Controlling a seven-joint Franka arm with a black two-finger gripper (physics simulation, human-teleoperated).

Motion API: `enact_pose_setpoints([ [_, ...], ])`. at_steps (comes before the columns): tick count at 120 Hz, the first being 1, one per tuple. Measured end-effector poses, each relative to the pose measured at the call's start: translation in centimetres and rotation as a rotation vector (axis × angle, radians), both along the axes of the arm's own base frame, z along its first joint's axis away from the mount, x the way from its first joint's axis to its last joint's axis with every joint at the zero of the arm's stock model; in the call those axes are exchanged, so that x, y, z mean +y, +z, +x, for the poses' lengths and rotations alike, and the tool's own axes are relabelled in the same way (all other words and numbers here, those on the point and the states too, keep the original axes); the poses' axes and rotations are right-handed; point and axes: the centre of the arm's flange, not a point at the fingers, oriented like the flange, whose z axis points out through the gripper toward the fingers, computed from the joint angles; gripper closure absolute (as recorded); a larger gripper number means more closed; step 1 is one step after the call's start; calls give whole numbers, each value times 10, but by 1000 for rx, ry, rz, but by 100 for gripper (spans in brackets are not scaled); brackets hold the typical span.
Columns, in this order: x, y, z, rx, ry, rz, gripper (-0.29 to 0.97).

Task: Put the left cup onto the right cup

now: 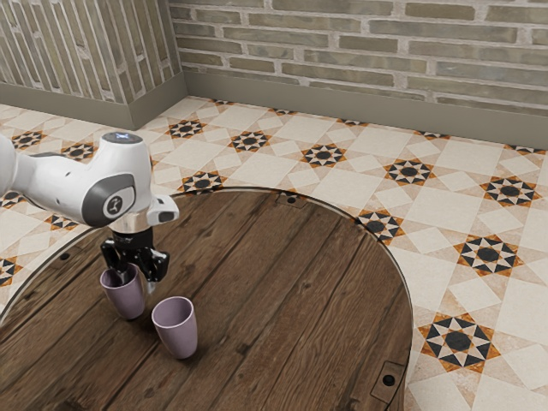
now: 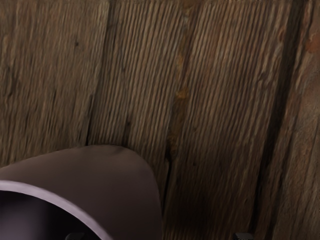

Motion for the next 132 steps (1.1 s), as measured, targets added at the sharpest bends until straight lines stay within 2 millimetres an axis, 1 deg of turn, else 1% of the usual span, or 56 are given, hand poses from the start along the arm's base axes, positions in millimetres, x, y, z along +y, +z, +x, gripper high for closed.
enact_pose_setpoints([
  [21, 1, 6, 1, -9, 4, 3, 48],
  [52, 9, 6, 0, -7, 30, 5, 69],
  [70, 9, 6, 0, -9, 34, 6, 74],
  [88, 10, 8, 0, -16, 40, 10, 77],
  [100, 10, 22, -1, -40, 44, 17, 77],
  [121, 8, 60, -7, -92, 44, 45, 78],
  [127, 3, 71, -8, -105, 34, 55, 78],
  [132, -8, 80, -8, -114, 15, 66, 78],
])
